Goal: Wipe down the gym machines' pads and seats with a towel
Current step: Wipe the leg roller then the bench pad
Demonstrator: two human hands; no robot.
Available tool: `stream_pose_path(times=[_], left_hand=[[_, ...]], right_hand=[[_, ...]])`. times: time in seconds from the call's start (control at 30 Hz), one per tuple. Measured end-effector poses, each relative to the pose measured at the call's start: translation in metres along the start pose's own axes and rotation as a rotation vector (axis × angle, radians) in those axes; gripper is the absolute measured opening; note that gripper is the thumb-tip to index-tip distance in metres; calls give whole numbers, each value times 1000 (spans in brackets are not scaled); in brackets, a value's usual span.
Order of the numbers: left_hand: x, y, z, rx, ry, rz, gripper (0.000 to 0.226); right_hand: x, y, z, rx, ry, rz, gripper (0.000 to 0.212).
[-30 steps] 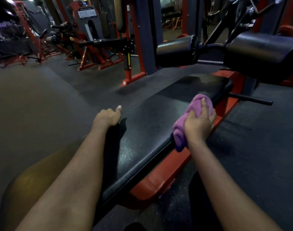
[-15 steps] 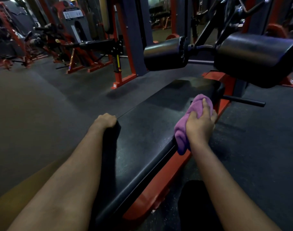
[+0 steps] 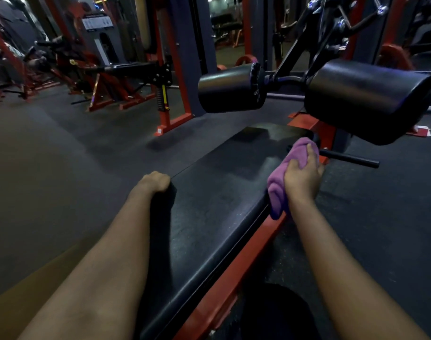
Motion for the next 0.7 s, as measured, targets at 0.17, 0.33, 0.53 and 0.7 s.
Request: stream_pose_path(times=[0.17,0.33,0.53,0.7], left_hand=[[3,-5,-4,9,-7,-6,40],[1,-7,-6,42,-11,-19,39],[-3,-4,-3,3,39,-40,37],[-8,-8,0,4,74,-60,35]], right_hand=[[-37,-11,-3,39,0,51,62],[27,-16,-5,-85,-11,3,61],[76,-1,2,-223,43,-28,57],[-18,33,-16,-552,229,326,53]])
Point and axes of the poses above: each hand's wrist, its own x-axis towards the middle knuckle, its own z-axis out of the back of the hand, y = z × x, the point moved 6 cm from there along x, towards the middle knuckle, and after that the axes turned 6 degrees about z, right-handed, at the moved point
